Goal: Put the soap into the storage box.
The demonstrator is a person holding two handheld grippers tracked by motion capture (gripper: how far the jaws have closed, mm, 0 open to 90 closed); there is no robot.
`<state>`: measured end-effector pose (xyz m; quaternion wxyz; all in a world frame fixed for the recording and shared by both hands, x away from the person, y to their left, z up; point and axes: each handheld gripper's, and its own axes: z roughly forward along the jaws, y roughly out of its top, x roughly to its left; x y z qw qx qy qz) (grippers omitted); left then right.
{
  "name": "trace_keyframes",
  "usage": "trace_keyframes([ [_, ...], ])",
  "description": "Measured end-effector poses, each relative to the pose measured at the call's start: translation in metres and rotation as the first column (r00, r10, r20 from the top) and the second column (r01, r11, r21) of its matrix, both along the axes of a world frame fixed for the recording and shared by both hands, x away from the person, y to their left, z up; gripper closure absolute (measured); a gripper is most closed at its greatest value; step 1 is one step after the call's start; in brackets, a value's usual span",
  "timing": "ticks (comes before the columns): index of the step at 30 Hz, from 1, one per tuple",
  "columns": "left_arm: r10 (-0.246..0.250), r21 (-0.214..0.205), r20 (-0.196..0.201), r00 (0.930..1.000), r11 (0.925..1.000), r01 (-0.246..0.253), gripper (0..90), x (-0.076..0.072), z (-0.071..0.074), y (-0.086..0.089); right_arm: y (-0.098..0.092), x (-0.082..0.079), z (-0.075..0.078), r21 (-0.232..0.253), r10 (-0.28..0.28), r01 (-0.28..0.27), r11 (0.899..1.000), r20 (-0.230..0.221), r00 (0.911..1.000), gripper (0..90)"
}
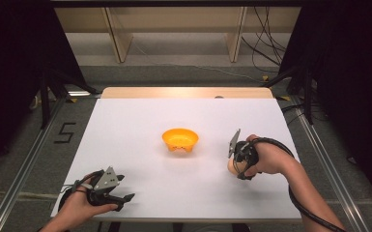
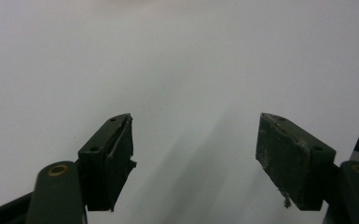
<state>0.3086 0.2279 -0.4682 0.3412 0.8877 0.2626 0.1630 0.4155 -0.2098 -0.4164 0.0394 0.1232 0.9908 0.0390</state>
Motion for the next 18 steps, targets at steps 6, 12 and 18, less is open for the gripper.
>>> trace_keyframes([
  [6,0.005,-0.008,-0.004,1.0,1.0,-0.005,27.2,-0.001,0.0,-0.001,0.009,0.004,0.006,-0.007,-0.003,0.003,1.0,0.0,1.0,33.2],
  [12,0.005,-0.007,-0.003,1.0,1.0,-0.005,27.2,-0.001,0.0,-0.001,0.018,0.009,0.011,0.007,0.039,-0.039,0.999,0.017,0.9991,33.2],
  [18,-0.006,0.002,-0.002,1.0,1.0,0.006,27.2,0.0,-0.001,-0.001,0.025,0.013,0.013,0.011,0.012,-0.012,1.0,0.011,0.9999,33.2],
])
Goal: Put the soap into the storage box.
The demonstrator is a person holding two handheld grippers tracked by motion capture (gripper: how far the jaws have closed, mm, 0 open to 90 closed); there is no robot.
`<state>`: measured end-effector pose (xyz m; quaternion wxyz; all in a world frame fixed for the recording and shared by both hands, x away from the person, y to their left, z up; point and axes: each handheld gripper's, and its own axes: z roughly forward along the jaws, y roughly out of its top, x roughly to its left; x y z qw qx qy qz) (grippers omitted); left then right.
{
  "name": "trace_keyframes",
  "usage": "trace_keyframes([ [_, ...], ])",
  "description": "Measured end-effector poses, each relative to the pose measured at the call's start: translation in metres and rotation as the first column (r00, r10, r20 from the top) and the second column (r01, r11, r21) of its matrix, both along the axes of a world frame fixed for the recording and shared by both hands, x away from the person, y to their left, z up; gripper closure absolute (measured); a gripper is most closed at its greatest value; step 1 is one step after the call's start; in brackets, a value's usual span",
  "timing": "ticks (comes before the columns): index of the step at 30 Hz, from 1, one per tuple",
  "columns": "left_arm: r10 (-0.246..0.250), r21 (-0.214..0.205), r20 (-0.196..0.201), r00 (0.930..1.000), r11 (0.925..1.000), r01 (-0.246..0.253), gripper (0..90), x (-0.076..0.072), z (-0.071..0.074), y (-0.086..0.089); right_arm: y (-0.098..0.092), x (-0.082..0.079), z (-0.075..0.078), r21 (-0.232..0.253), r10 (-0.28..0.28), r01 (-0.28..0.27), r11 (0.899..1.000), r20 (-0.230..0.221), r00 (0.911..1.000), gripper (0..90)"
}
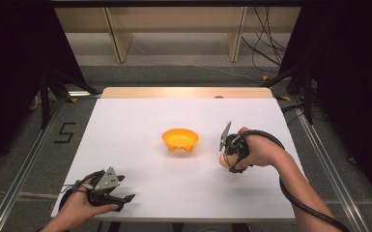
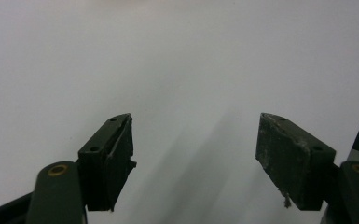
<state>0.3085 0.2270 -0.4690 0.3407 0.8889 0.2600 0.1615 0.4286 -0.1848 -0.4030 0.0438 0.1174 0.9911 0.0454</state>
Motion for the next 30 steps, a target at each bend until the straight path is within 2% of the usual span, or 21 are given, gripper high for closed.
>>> trace_keyframes([
  [3,-0.001,-0.006,-0.006,1.0,1.0,0.001,27.2,0.0,0.0,0.0,0.003,0.002,0.0,0.004,-0.002,0.002,1.0,-0.004,1.0,33.2],
  [4,-0.001,-0.002,0.0,1.0,1.0,0.001,27.2,0.0,0.0,0.0,0.004,0.002,0.0,0.001,-0.023,0.023,1.0,-0.004,0.9997,33.2],
  [5,-0.003,-0.012,-0.019,0.9998,0.9999,0.003,27.2,0.0,-0.001,0.0,0.004,0.003,0.0,0.005,-0.027,0.027,1.0,-0.01,0.9996,33.2],
  [6,-0.001,-0.005,-0.017,0.9999,1.0,0.001,27.2,0.0,-0.001,0.0,0.005,0.004,0.001,0.001,-0.017,0.018,1.0,-0.015,0.9997,33.1],
  [8,-0.001,-0.007,-0.02,0.9998,1.0,0.0,27.1,0.0,-0.001,0.0,0.006,0.005,0.002,0.009,-0.021,0.021,1.0,0.01,0.9997,33.2],
  [9,-0.004,-0.009,-0.02,0.9998,1.0,0.004,27.1,0.0,0.0,0.0,0.007,0.006,0.002,0.016,-0.007,0.006,1.0,0.017,0.9998,33.2],
  [11,0.0,-0.006,-0.011,0.9999,1.0,0.0,27.1,0.0,0.0,0.0,0.007,0.007,0.003,0.011,-0.022,0.021,1.0,0.014,0.9997,33.2],
  [12,-0.002,0.006,-0.001,1.0,1.0,0.002,27.1,0.0,0.0,0.0,0.007,0.009,0.003,0.015,-0.004,0.004,1.0,0.019,0.9998,33.2],
  [13,-0.002,0.005,-0.001,1.0,1.0,0.002,27.1,0.0,0.0,0.0,0.007,0.01,0.003,0.017,0.004,-0.005,1.0,0.018,0.9998,33.2],
  [15,0.001,0.0,0.002,1.0,1.0,-0.001,27.2,0.0,0.0,0.0,0.008,0.009,0.004,0.016,-0.014,0.014,1.0,0.015,0.9998,33.2],
  [16,0.003,-0.012,-0.011,0.9999,0.9999,-0.003,27.1,0.0,-0.001,0.0,0.008,0.01,0.004,0.019,-0.006,0.006,1.0,0.016,0.9999,33.2],
  [17,-0.002,-0.01,-0.016,0.9999,0.9999,0.002,27.1,0.0,-0.001,0.0,0.008,0.01,0.004,0.018,-0.028,0.027,0.999,0.018,0.9995,33.2],
  [18,-0.006,-0.002,-0.006,1.0,1.0,0.006,27.1,0.0,0.0,0.0,0.007,0.012,0.004,0.02,-0.002,0.001,1.0,0.028,0.9996,33.2],
  [19,-0.007,-0.002,-0.005,1.0,1.0,0.007,27.2,0.0,0.0,0.0,0.008,0.011,0.004,0.019,-0.018,0.018,1.0,0.011,0.9998,33.2],
  [21,0.002,-0.003,-0.002,1.0,1.0,-0.002,27.2,0.0,0.0,0.0,0.009,0.01,0.005,0.021,-0.036,0.036,0.999,0.014,0.9993,33.2],
  [24,0.001,-0.004,-0.004,1.0,1.0,-0.001,27.2,0.0,0.0,0.0,0.011,0.013,0.005,0.037,-0.021,0.02,0.999,0.021,0.9996,33.2],
  [28,0.002,0.001,0.007,1.0,1.0,-0.002,27.2,0.0,0.001,0.0,0.014,0.014,0.007,0.039,-0.031,0.03,0.999,0.027,0.9991,33.2],
  [29,0.006,-0.003,0.005,1.0,1.0,-0.006,27.2,0.0,0.001,0.0,0.014,0.016,0.006,0.047,-0.012,0.011,0.999,0.029,0.9995,33.2],
  [30,0.009,-0.006,0.003,1.0,0.9999,-0.009,27.2,-0.001,0.0,0.0,0.015,0.015,0.007,0.042,-0.026,0.025,0.999,0.032,0.9992,33.2],
])
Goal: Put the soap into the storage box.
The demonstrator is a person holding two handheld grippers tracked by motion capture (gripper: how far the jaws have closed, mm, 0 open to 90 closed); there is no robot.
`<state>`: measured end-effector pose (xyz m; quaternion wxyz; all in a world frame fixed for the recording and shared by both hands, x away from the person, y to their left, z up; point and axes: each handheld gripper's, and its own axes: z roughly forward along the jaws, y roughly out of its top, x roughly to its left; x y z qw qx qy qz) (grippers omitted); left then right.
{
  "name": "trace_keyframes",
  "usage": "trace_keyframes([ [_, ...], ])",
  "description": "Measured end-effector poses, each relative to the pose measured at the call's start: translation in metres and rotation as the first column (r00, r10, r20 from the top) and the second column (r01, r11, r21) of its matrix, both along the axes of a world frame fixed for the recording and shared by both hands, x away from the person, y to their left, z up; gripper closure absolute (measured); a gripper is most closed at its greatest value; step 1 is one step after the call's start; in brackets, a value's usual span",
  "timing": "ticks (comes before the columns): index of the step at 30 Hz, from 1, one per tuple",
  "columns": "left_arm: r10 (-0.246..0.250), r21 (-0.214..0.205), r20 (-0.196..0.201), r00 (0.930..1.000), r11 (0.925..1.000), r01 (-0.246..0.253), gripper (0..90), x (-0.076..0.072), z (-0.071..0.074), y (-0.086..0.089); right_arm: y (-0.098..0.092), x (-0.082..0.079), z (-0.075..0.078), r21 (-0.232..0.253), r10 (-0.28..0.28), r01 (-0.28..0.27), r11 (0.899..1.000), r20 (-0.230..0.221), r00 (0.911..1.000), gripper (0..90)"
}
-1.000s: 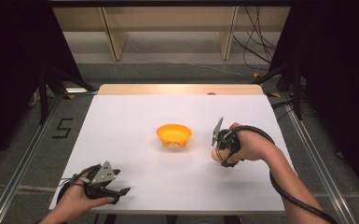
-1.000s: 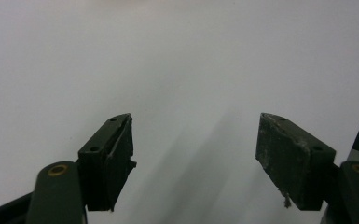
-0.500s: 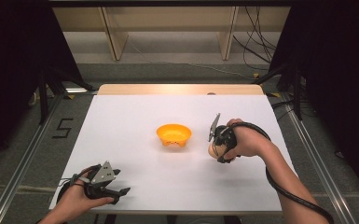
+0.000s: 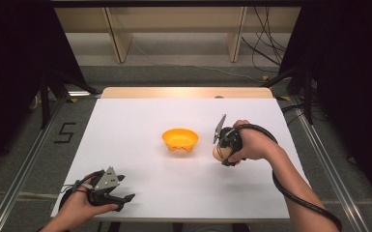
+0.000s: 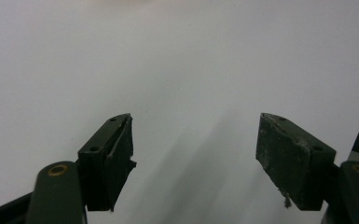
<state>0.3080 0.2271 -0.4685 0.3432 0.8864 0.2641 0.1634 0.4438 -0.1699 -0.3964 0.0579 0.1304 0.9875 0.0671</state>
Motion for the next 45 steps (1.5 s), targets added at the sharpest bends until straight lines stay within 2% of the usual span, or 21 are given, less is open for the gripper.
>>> trace_keyframes([
  [3,-0.007,0.002,0.001,1.0,1.0,0.007,27.2,0.0,0.0,0.0,0.002,0.003,0.0,0.019,0.009,-0.009,1.0,-0.006,0.9999,33.2],
  [4,-0.008,0.002,0.001,1.0,1.0,0.008,27.2,0.0,0.0,0.0,0.002,0.002,0.0,0.015,-0.01,0.01,1.0,-0.006,0.9999,33.2],
  [6,-0.009,-0.001,-0.017,0.9998,1.0,0.009,27.2,0.0,0.0,-0.001,0.003,0.004,0.0,0.02,0.007,-0.007,1.0,-0.005,1.0,33.1],
  [8,-0.009,-0.001,-0.013,0.9999,1.0,0.009,27.1,0.0,0.001,-0.001,0.005,0.005,0.0,0.025,0.004,-0.004,1.0,-0.002,1.0,33.2],
  [9,-0.012,0.002,0.008,0.9999,0.9999,0.012,27.2,0.0,0.001,-0.001,0.006,0.006,0.001,0.02,0.003,-0.003,1.0,-0.009,1.0,33.2],
  [13,-0.008,-0.002,0.006,1.0,1.0,0.008,27.2,0.001,0.001,-0.001,0.01,0.01,0.004,0.036,0.022,-0.022,0.999,0.0,0.9997,33.2],
  [16,-0.007,-0.002,-0.004,1.0,1.0,0.007,27.2,0.001,0.0,-0.002,0.013,0.01,0.006,0.035,-0.013,0.013,0.999,-0.008,0.9999,33.2],
  [18,-0.012,-0.004,-0.008,0.9999,0.9999,0.012,27.1,0.001,0.0,-0.002,0.015,0.011,0.007,0.048,-0.016,0.016,0.999,-0.002,0.9999,33.2],
  [19,-0.011,-0.001,-0.006,0.9999,0.9999,0.011,27.2,0.0,0.001,-0.002,0.015,0.013,0.007,0.056,0.009,-0.009,0.998,0.008,0.9999,33.2],
  [22,-0.008,-0.007,0.011,0.9999,0.9999,0.008,27.2,0.0,0.001,-0.001,0.019,0.014,0.008,0.059,-0.019,0.019,0.998,0.002,0.9998,33.2],
  [23,-0.01,-0.005,0.007,0.9999,0.9999,0.01,27.2,0.001,0.001,0.0,0.02,0.016,0.007,0.064,0.007,-0.008,0.998,0.012,0.9999,33.2],
  [26,-0.008,-0.01,0.004,1.0,0.9999,0.008,27.2,0.001,0.001,-0.001,0.025,0.016,0.008,0.062,-0.026,0.026,0.998,0.001,0.9997,33.2],
  [27,-0.009,-0.009,0.002,1.0,0.9999,0.009,27.2,0.001,0.001,-0.001,0.026,0.018,0.008,0.072,-0.002,0.002,0.997,0.009,1.0,33.2],
  [28,-0.009,-0.008,0.001,1.0,0.9999,0.009,27.2,0.001,0.001,-0.001,0.028,0.018,0.008,0.07,-0.014,0.014,0.997,0.007,0.9999,33.2],
  [30,-0.005,-0.005,0.006,1.0,1.0,0.005,27.2,0.0,0.001,-0.002,0.03,0.019,0.008,0.093,-0.006,0.005,0.996,0.01,0.9999,33.2],
  [34,-0.004,0.002,0.007,1.0,1.0,0.004,27.2,0.001,0.001,-0.002,0.033,0.021,0.009,0.105,-0.001,-0.002,0.995,0.022,0.9998,33.2],
  [35,-0.004,0.002,0.008,1.0,1.0,0.004,27.2,0.001,0.001,-0.001,0.034,0.02,0.01,0.105,-0.02,0.018,0.994,0.021,0.9996,33.2],
  [37,-0.007,-0.005,0.008,0.9999,1.0,0.007,27.2,0.001,0.001,-0.002,0.034,0.022,0.011,0.11,0.004,-0.006,0.994,0.022,0.9998,33.2],
  [40,-0.007,-0.005,0.009,0.9999,1.0,0.007,27.2,0.001,0.001,-0.001,0.036,0.021,0.011,0.128,-0.03,0.028,0.991,0.01,0.9995,33.2],
  [42,-0.002,-0.014,-0.014,0.9999,0.9999,0.002,27.2,0.001,0.001,-0.001,0.036,0.021,0.01,0.139,-0.032,0.029,0.99,0.017,0.9993,33.2],
  [45,0.002,-0.006,0.01,0.9999,1.0,-0.001,27.3,0.002,0.002,0.001,0.037,0.022,0.009,0.15,-0.026,0.022,0.988,0.024,0.9994,33.2],
])
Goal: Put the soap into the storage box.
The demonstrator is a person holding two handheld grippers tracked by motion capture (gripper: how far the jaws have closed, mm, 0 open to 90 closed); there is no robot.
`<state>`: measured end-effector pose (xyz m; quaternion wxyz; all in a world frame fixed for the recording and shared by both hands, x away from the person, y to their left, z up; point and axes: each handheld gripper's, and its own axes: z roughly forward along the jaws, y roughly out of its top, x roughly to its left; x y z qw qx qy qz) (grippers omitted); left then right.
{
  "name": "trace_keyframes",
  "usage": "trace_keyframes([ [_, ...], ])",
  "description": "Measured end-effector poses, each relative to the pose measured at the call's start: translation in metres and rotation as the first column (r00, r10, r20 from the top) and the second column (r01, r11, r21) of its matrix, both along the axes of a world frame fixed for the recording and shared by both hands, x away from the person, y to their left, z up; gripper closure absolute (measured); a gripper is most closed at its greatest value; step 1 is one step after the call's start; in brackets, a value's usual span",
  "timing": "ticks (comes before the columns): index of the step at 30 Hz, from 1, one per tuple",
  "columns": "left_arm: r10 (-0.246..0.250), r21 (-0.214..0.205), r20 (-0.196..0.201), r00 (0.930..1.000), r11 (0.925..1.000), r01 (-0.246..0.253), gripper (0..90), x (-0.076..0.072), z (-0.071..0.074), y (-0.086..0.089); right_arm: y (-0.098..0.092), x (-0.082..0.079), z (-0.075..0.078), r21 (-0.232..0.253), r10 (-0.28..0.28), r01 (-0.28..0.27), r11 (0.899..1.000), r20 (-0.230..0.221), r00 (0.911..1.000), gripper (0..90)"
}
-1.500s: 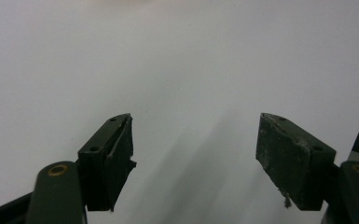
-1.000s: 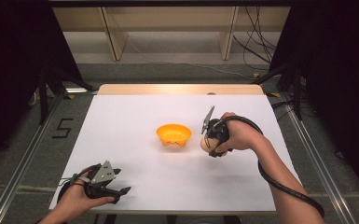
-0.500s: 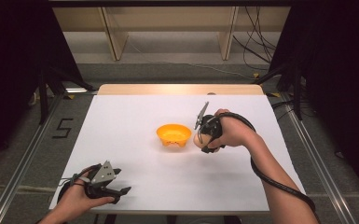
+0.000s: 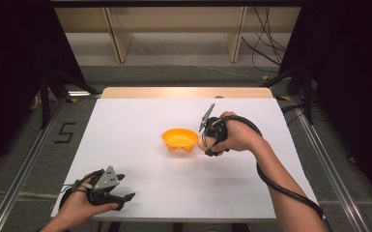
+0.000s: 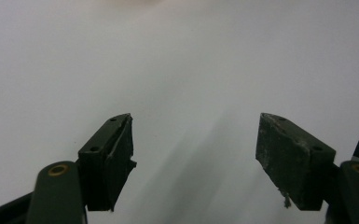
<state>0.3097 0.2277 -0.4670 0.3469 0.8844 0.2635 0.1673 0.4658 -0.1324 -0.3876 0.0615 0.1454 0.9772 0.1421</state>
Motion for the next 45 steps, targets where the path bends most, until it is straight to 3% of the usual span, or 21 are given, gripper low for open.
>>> trace_keyframes([
  [8,0.003,-0.006,-0.011,0.9999,1.0,-0.003,27.3,0.0,-0.001,-0.001,0.008,0.003,0.0,0.015,-0.023,0.023,1.0,0.0,0.9997,33.2],
  [9,0.005,-0.008,-0.01,0.9999,1.0,-0.005,27.2,0.0,0.0,-0.001,0.01,0.004,0.001,0.013,0.002,-0.002,1.0,0.01,0.9999,33.2],
  [11,-0.006,0.001,0.002,1.0,1.0,0.006,27.3,0.001,0.001,0.0,0.011,0.004,0.003,0.01,-0.023,0.023,1.0,0.0,0.9997,33.2],
  [16,-0.002,0.007,0.004,1.0,1.0,0.002,27.2,0.001,0.001,0.0,0.015,0.007,0.004,0.029,-0.015,0.015,0.999,0.007,0.9999,33.2],
  [19,-0.004,-0.016,-0.016,0.9999,0.9999,0.004,27.2,0.0,0.0,0.0,0.018,0.007,0.005,0.025,-0.029,0.029,0.999,0.003,0.9996,33.2],
  [20,0.0,-0.008,0.001,1.0,1.0,0.0,27.2,0.0,0.001,0.0,0.018,0.008,0.005,0.025,-0.017,0.017,1.0,0.007,0.9998,33.2],
  [23,0.0,-0.016,-0.01,1.0,0.9999,0.0,27.2,0.0,0.001,0.0,0.018,0.008,0.007,0.032,-0.032,0.032,0.999,0.004,0.9995,33.2],
  [27,-0.002,-0.013,-0.007,1.0,0.9999,0.002,27.2,0.0,0.001,0.0,0.019,0.012,0.006,0.042,-0.014,0.014,0.999,0.013,0.9998,33.2],
  [30,-0.004,-0.006,0.004,1.0,1.0,0.004,27.2,0.0,0.001,-0.001,0.02,0.012,0.007,0.036,-0.045,0.045,0.998,0.007,0.999,33.2],
  [33,0.001,-0.018,-0.008,1.0,0.9998,-0.001,27.2,-0.001,0.001,-0.001,0.022,0.015,0.007,0.05,-0.009,0.009,0.999,0.016,0.9998,33.2],
  [35,-0.003,-0.019,-0.011,0.9999,0.9998,0.003,27.2,0.0,0.001,-0.001,0.024,0.014,0.008,0.043,-0.039,0.039,0.998,0.009,0.9992,33.2],
  [38,-0.007,-0.008,0.002,1.0,0.9999,0.007,27.2,0.0,0.001,-0.001,0.025,0.018,0.007,0.046,-0.011,0.009,0.999,0.031,0.9994,33.2],
  [39,0.0,-0.016,-0.004,1.0,0.9999,0.0,27.2,-0.001,0.001,-0.001,0.026,0.016,0.007,0.042,-0.037,0.036,0.998,0.025,0.999,33.2],
  [42,0.001,-0.017,-0.004,1.0,0.9999,-0.001,27.2,-0.001,0.001,-0.001,0.027,0.019,0.005,0.056,-0.006,0.004,0.998,0.031,0.9995,33.2],
  [45,-0.006,-0.017,-0.011,0.9999,0.9998,0.006,27.2,0.0,0.001,-0.001,0.028,0.019,0.005,0.051,-0.03,0.029,0.998,0.025,0.9992,33.2],
])
